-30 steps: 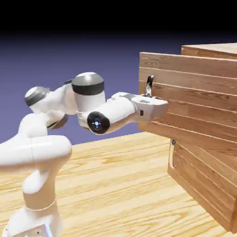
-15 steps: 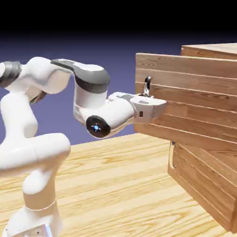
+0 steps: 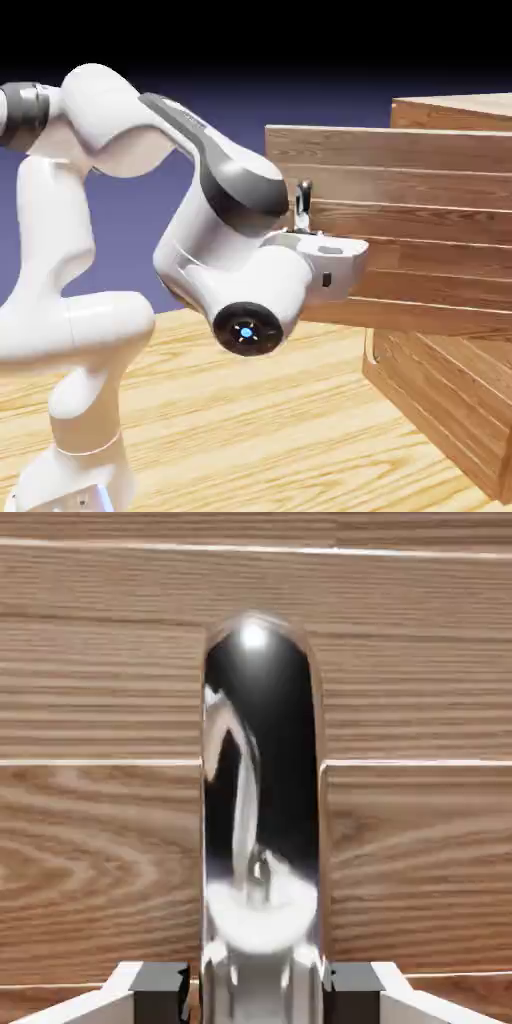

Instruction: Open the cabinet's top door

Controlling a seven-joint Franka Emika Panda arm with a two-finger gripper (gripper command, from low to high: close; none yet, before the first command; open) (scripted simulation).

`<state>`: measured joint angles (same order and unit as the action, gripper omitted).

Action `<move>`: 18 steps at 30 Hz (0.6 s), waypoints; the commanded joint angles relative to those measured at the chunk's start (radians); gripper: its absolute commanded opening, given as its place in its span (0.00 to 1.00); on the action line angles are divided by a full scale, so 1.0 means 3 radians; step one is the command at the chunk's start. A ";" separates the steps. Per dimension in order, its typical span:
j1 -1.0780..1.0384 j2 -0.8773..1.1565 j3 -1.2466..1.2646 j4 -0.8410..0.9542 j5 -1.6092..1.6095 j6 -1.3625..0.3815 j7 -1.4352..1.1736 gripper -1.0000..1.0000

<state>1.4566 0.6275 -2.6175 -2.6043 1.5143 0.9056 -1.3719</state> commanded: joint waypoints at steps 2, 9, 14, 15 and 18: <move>-0.0203 -0.0116 0.0121 0.0126 -0.0113 -0.0129 -0.0088 0.00; -0.0380 -0.0961 0.0181 0.0801 -0.0853 -0.0259 -0.0390 0.00; -0.0419 -0.1565 0.0240 0.1331 -0.1301 -0.0317 -0.0460 0.00; -0.0417 -0.1686 0.0252 0.1442 -0.1383 -0.0329 -0.0460 0.00; -0.0396 -0.2049 0.0284 0.1785 -0.1614 -0.0375 -0.0436 0.00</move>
<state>1.3463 0.0129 -2.5313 -2.0687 1.0292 0.7923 -1.5032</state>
